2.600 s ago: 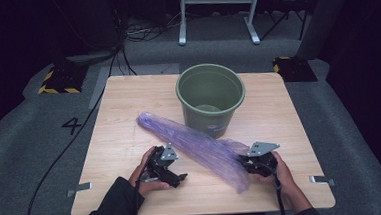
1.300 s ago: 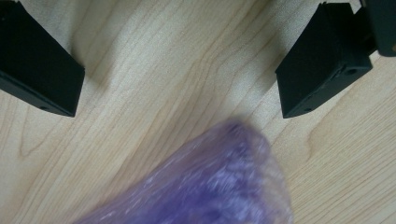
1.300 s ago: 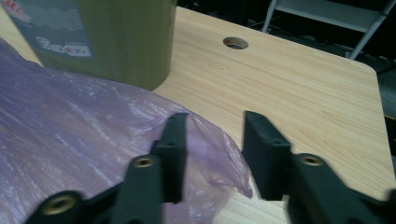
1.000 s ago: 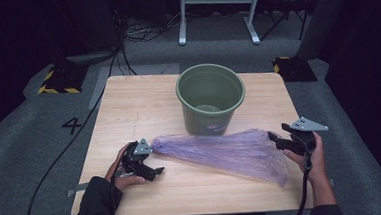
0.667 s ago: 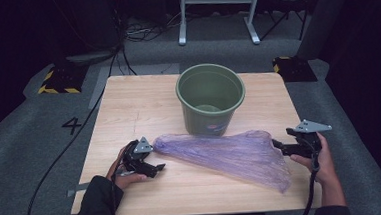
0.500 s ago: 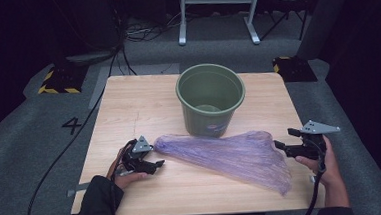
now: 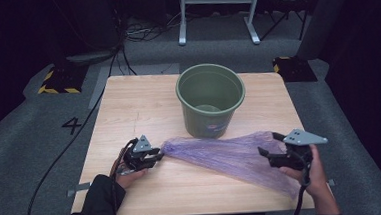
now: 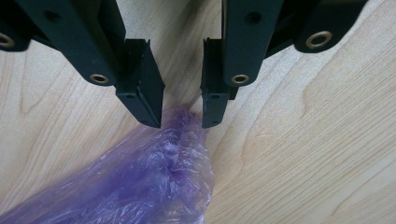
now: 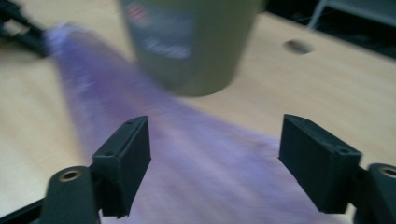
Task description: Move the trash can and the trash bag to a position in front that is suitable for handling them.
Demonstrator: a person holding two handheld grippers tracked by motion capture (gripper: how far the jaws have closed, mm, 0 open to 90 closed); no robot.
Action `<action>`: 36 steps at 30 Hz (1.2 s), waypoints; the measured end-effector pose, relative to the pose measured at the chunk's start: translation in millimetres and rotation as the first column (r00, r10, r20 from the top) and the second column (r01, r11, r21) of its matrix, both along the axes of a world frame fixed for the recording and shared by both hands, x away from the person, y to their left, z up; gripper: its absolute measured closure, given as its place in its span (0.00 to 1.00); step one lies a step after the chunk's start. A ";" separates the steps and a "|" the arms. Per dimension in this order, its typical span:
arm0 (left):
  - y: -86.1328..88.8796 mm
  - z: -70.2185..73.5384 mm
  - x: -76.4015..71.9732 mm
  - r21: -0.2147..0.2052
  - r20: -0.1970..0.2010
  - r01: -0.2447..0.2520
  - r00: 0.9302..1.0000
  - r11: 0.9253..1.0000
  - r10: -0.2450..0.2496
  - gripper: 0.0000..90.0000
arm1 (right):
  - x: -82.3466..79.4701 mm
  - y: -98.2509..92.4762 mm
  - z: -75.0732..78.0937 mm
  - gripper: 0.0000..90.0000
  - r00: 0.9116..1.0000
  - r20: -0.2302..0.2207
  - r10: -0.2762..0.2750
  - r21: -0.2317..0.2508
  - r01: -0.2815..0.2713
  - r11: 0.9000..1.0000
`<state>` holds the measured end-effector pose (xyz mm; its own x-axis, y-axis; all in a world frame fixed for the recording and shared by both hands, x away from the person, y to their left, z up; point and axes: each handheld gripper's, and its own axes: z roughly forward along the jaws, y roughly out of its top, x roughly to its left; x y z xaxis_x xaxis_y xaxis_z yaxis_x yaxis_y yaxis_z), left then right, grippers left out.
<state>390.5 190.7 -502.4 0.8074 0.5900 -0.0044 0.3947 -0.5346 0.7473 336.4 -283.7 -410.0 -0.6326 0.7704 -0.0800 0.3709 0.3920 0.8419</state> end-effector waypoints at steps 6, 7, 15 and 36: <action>0.0 0.4 -0.6 0.005 0.000 -0.002 1.000 1.000 0.002 0.77 | -18.6 40.9 -35.0 0.46 0.996 -0.087 0.038 -0.100 -0.047 0.994; 0.0 0.3 -0.6 0.004 0.000 -0.001 1.000 1.000 0.001 0.77 | -18.3 42.6 -40.3 0.47 0.995 -0.096 0.031 -0.120 -0.042 0.992; -1.2 0.3 -1.8 0.002 -0.002 0.009 1.000 1.000 -0.009 0.72 | 0.4 41.3 -68.6 0.68 0.991 -0.118 -0.065 -0.197 0.040 0.980; -33.5 -1.2 -10.9 0.035 -0.033 0.106 0.994 0.994 -0.104 0.18 | 53.0 20.3 -89.2 0.71 0.987 0.007 -0.160 -0.237 0.157 0.959</action>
<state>379.6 157.2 -503.6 0.8647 0.5022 -0.0106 0.3579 -0.6013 0.7144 389.4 -263.4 -499.2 -0.5058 0.8212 -0.2643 0.4542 0.5140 0.7277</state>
